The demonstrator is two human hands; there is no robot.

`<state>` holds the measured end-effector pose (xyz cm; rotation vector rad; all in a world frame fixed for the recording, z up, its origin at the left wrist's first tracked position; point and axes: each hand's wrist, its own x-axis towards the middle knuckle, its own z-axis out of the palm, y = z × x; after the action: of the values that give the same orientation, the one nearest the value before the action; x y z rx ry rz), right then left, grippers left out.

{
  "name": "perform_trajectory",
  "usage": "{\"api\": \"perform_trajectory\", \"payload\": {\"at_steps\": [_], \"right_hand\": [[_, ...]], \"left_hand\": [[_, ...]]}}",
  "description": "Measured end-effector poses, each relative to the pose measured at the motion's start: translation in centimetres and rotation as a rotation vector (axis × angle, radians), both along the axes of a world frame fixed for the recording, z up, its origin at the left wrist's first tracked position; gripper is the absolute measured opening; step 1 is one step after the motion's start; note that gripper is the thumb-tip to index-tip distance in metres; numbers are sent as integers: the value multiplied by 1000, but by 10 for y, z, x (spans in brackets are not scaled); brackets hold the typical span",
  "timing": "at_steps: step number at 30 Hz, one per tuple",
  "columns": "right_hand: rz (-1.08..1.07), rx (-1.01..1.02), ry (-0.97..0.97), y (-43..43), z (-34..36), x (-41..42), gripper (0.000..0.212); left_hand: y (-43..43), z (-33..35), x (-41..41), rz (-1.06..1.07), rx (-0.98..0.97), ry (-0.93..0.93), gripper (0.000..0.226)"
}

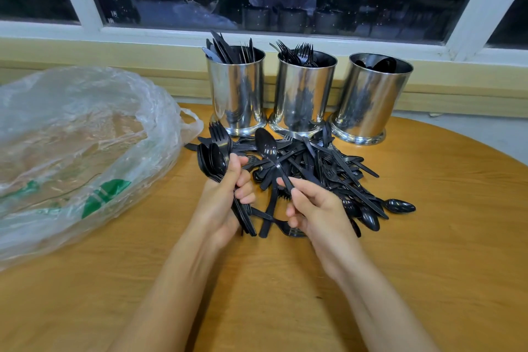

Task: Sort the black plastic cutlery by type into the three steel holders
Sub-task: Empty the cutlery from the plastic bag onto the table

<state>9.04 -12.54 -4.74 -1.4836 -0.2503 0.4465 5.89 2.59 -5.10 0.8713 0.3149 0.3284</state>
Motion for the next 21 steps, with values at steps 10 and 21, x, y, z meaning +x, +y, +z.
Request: {"api": "perform_trajectory", "payload": {"at_steps": [10,21], "right_hand": [[104,86,170,12,-4,-13,14],[-71,-269,-381,-3,-4,10,9]], "left_hand": [[-10,3,-4,-17,249,55,37],[-4,5,-2,-5,-12,-7,18]]}}
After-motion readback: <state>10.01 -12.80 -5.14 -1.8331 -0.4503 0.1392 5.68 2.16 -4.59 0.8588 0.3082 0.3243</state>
